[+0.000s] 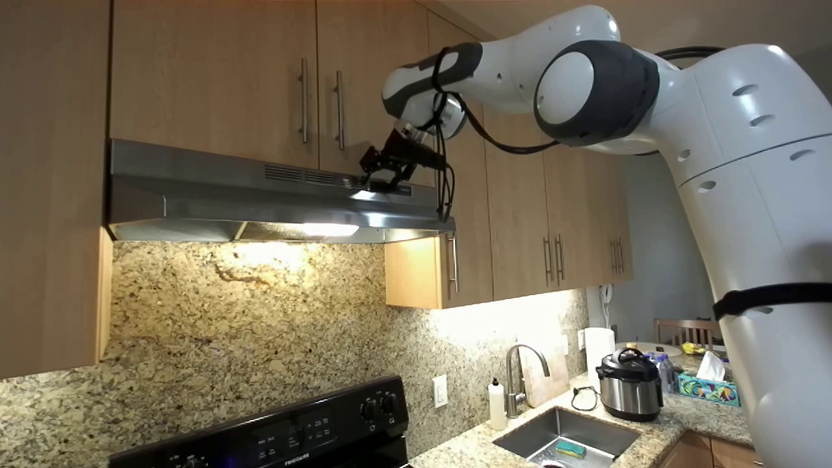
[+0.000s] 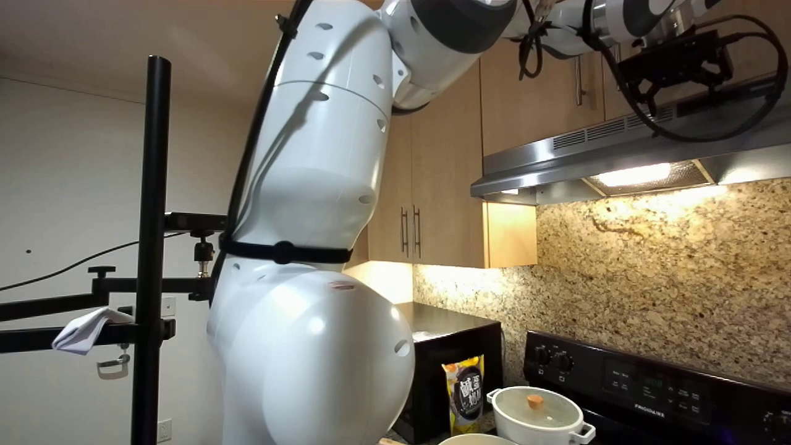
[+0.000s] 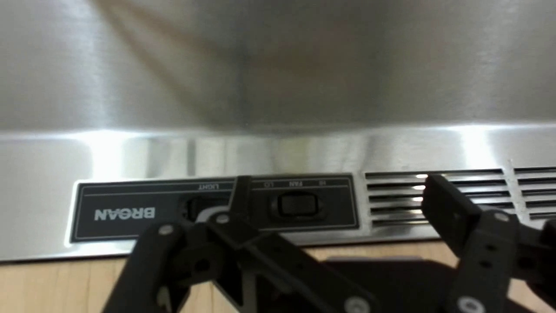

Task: Turn on the light on top of the stove

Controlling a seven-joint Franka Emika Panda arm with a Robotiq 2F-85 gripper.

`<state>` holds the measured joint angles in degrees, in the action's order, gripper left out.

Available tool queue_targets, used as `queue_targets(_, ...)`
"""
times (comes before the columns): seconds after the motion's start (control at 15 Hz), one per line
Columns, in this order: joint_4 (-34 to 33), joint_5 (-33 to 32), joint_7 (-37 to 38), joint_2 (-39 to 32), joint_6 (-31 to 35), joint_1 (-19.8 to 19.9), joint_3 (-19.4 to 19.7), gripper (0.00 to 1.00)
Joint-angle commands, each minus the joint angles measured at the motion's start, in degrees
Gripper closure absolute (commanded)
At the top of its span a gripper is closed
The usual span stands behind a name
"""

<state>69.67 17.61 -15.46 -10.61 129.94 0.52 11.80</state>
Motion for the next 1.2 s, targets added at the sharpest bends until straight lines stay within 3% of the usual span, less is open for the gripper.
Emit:
queue_targets(0.0, 4.22, -3.46, 0.55, 3.64, 0.77, -0.71, 0.52, 0.0)
queue_targets(0.53, 14.06, -6.23, 3.49, 10.58, -1.52, -0.63, 0.53, 0.0)
queue_targets(1.07, 25.36, -15.12, 15.51, 20.48, -2.37, 0.09, -0.21, 0.0)
queue_targets(1.13, 26.3, -14.25, 16.06, 21.42, -3.54, 2.13, -2.08, 0.0)
